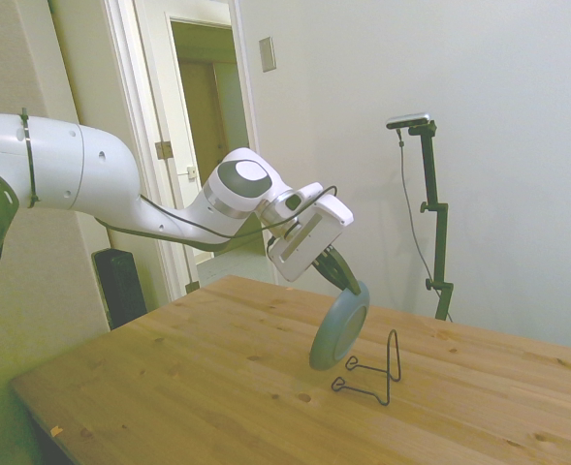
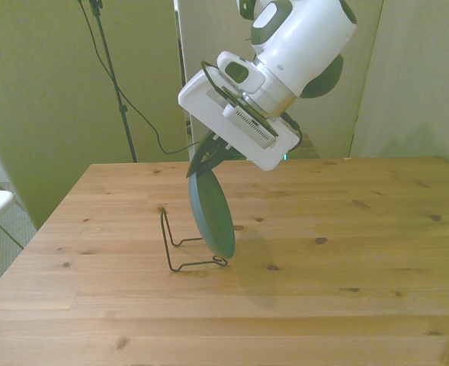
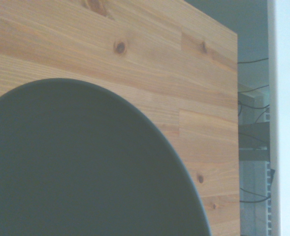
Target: Load the plate
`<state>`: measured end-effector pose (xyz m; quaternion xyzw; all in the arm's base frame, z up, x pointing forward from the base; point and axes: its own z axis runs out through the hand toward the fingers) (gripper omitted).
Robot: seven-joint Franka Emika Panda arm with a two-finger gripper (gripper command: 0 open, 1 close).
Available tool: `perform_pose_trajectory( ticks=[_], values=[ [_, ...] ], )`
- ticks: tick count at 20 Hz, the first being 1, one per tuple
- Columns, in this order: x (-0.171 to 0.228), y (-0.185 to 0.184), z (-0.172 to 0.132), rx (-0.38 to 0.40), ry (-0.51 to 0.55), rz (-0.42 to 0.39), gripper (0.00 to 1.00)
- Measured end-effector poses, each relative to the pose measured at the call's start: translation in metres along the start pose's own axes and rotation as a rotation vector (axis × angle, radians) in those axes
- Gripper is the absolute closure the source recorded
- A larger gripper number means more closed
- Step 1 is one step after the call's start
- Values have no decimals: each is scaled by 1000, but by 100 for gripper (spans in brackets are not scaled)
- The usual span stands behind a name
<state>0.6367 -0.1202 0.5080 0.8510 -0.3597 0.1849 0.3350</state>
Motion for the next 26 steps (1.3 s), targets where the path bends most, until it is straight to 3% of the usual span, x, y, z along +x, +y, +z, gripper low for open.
perform_pose_trajectory(
  ticks=[9, 18, 26],
  values=[
    [22, 5, -19, -54, 48, 29, 100],
    [15, 10, 14, -155, 83, -17, 100],
    [-3, -1, 34, -151, 87, -27, 100]
  ],
)
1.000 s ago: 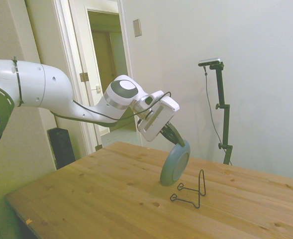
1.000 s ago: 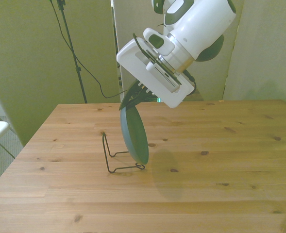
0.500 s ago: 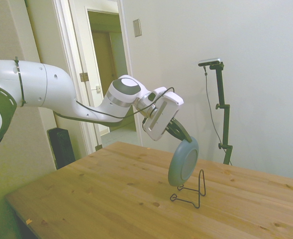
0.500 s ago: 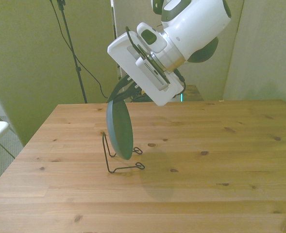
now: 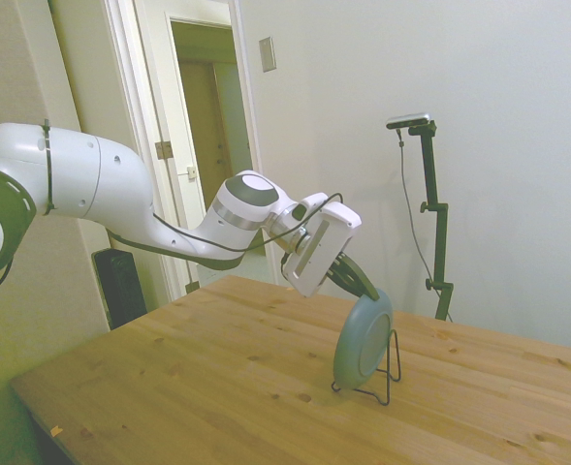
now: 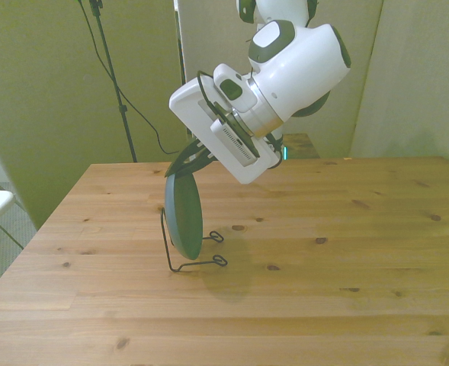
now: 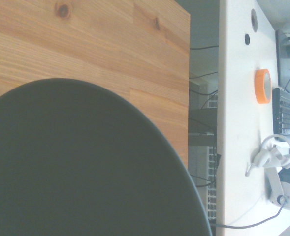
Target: Load the plate
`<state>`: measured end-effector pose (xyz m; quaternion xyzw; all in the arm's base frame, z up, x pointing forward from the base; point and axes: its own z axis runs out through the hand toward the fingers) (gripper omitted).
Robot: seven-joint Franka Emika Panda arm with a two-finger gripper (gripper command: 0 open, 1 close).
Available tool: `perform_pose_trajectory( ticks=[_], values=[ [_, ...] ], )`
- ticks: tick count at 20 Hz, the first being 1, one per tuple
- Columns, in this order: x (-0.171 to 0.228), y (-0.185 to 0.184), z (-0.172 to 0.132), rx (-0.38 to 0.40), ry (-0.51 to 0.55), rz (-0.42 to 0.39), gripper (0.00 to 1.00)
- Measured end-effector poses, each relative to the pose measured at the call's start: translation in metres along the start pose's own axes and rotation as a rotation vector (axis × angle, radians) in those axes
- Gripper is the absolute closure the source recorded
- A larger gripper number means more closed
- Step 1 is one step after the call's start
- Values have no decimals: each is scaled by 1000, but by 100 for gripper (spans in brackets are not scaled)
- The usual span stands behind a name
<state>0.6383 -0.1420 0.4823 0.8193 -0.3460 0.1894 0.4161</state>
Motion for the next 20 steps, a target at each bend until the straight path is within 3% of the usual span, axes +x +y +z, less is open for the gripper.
perform_pose_trajectory(
  ticks=[2, 3, 20],
  values=[
    [0, -1, 0, 5, 3, -1, 100],
    [0, -2, 0, 6, 3, -1, 0],
    [-4, -2, 5, 57, -19, 12, 0]
  ],
)
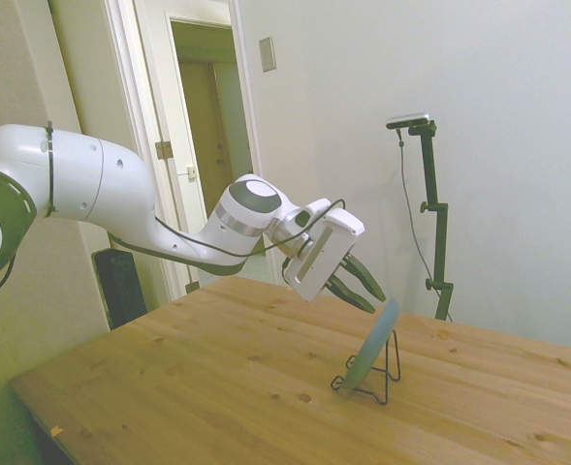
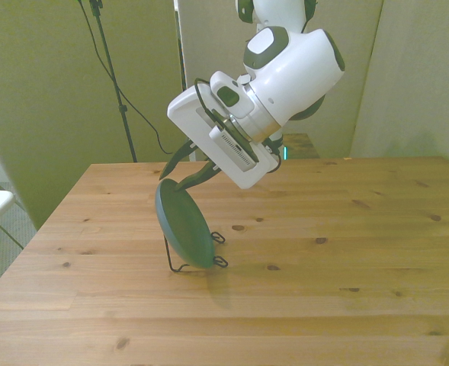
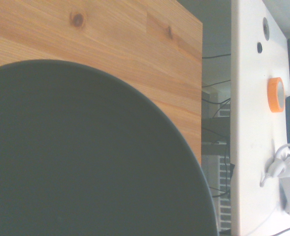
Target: Load the plate
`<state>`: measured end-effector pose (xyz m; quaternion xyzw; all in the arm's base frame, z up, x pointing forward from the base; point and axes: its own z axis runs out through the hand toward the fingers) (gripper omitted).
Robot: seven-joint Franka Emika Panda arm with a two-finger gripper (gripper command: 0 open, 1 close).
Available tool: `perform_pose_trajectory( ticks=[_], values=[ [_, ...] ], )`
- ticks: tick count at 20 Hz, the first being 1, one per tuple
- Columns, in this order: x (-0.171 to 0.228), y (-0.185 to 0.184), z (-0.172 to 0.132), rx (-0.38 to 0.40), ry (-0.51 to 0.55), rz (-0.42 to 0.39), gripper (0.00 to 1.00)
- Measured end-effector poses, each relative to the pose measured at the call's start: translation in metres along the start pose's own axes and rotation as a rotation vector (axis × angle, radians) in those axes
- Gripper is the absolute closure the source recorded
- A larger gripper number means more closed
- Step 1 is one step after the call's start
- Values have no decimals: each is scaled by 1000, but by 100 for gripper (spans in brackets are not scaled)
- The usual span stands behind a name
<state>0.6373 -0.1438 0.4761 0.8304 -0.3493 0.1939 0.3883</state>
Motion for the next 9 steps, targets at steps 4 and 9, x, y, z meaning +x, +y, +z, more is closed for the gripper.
perform_pose_trajectory(
  ticks=[4, 9],
  values=[
    [6, 3, -24, 80, -58, 54, 0],
    [22, 13, -72, 207, -190, 124, 0]
  ],
)
